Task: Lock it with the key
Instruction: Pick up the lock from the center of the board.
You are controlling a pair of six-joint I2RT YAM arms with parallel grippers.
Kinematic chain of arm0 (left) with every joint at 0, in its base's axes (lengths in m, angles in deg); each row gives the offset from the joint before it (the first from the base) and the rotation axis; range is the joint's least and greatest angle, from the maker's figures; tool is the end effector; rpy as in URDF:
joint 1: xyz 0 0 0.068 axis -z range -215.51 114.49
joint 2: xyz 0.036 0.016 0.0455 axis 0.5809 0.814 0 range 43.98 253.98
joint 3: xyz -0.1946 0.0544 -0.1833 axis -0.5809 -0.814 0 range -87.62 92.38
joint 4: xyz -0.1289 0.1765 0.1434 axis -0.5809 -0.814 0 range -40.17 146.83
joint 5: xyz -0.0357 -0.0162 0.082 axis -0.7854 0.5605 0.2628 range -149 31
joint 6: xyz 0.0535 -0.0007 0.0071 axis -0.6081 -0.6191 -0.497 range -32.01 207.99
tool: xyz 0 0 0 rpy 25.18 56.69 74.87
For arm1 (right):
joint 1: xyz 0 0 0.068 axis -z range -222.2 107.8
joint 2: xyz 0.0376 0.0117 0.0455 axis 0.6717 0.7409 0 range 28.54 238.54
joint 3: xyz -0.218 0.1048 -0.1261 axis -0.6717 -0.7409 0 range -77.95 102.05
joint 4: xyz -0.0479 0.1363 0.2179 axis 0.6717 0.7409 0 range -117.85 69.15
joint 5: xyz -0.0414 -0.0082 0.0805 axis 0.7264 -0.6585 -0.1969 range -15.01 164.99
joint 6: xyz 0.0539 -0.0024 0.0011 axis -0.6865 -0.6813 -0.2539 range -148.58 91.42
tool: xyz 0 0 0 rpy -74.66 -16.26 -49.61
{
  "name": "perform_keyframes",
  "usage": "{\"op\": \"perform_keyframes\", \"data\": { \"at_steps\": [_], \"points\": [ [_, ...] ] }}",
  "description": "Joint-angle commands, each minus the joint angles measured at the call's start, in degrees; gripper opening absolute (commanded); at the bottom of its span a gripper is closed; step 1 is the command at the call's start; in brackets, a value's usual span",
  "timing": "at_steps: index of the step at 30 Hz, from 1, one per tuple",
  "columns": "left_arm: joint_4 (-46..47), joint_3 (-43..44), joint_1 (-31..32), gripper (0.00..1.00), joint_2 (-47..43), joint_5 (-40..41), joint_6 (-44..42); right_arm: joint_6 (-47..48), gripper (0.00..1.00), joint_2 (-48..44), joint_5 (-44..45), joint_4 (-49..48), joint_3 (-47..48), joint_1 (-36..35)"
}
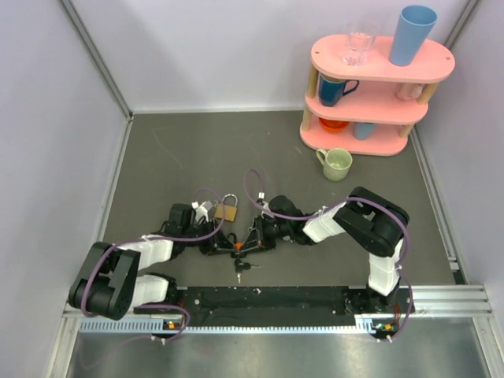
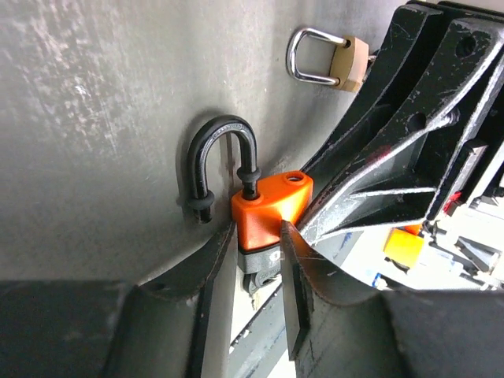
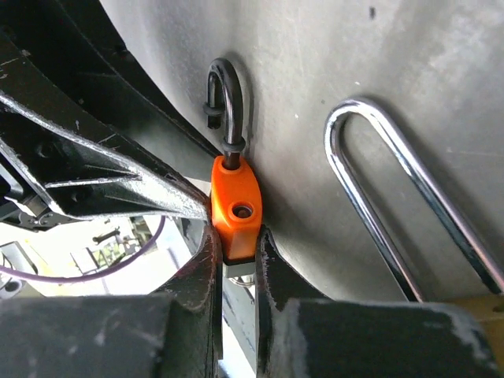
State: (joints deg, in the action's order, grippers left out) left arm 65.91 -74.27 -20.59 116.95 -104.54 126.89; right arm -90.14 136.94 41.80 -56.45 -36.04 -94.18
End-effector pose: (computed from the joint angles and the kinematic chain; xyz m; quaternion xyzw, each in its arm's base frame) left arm 0.1684 -0.0712 0.1086 -0.0525 0.8761 -0.4658 0.1126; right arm 0.1927 0.2783 0.0995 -0.0531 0.8684 0.4927 0.0160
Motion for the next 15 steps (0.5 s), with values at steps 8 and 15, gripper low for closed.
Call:
{"op": "perform_keyframes", "data": {
  "at_steps": [8, 15],
  "points": [
    [-11.69, 7.83, 0.82, 0.52, -16.97, 9.32, -1.63, 7.68, 0.0, -8.19, 8.75, 3.72, 1.59, -0.13],
    [-19.19, 16.61, 0.82, 0.72, -24.97, 11.97, -2.33, 12.86, 0.0, -18.74, 13.94, 12.24, 5.02, 1.27]
  ]
}}
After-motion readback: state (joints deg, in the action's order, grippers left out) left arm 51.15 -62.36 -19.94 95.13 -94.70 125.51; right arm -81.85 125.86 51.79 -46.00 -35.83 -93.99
